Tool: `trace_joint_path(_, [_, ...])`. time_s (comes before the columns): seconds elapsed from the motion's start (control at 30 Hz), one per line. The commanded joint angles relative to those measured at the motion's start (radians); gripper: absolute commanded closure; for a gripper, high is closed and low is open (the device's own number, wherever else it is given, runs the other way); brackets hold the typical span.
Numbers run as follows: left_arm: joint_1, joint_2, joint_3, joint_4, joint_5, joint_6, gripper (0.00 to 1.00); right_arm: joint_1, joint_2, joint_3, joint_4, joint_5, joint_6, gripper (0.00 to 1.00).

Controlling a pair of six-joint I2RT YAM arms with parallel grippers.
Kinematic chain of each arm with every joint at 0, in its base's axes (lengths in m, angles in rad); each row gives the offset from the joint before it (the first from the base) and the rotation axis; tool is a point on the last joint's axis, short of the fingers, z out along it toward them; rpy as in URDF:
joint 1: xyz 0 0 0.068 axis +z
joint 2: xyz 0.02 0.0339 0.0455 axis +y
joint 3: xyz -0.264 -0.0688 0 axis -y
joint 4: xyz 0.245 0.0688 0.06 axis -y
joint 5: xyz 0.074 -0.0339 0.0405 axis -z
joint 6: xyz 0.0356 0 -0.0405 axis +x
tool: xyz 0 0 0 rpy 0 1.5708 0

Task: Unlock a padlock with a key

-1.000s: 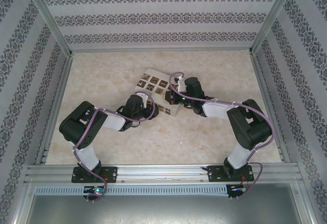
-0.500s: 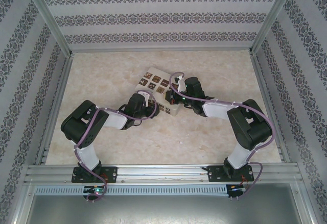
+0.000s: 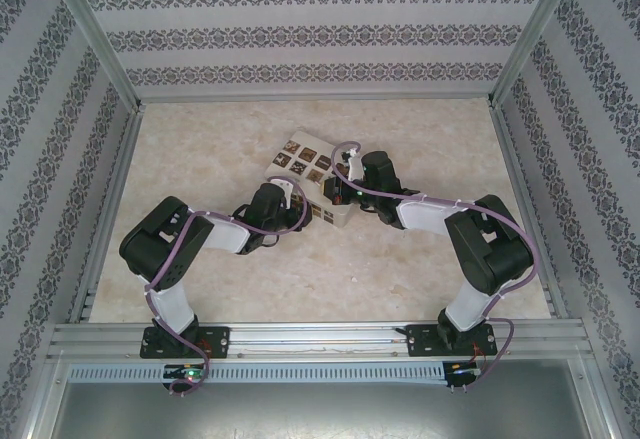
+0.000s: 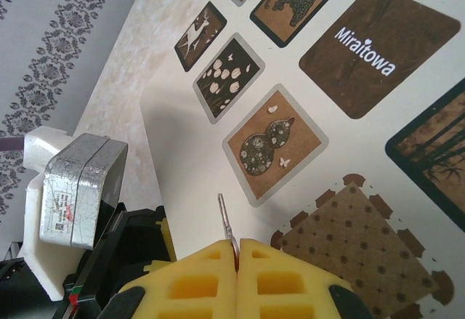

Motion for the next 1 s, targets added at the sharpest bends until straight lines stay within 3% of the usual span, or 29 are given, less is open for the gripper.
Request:
trace_joint_path(0.0, [-0.016, 0.002, 0.039, 0.067, -0.011, -0.025, 0.71, 0.006, -0.013, -0.043, -0.099, -0.018, 0.007, 1.00])
trace_joint_path(0.23, [-0.018, -0.035, 0.046, 0.014, 0.027, -0.075, 0.73, -0.003, -0.123, -0.084, -0.014, -0.001, -0.003, 1.00])
trace_joint_path(0.53, [-0.018, -0.138, 0.053, -0.112, 0.100, -0.178, 0.74, -0.002, -0.339, -0.260, 0.066, 0.025, -0.100, 1.00])
trace_joint_path(0.77, [-0.018, -0.192, 0.070, -0.162, 0.159, -0.278, 0.74, 0.098, -0.508, -0.452, 0.136, 0.142, -0.226, 1.00])
trace_joint_path(0.97, [-0.018, -0.191, 0.106, -0.223, 0.184, -0.361, 0.74, 0.178, -0.505, -0.549, 0.247, 0.278, -0.299, 1.00])
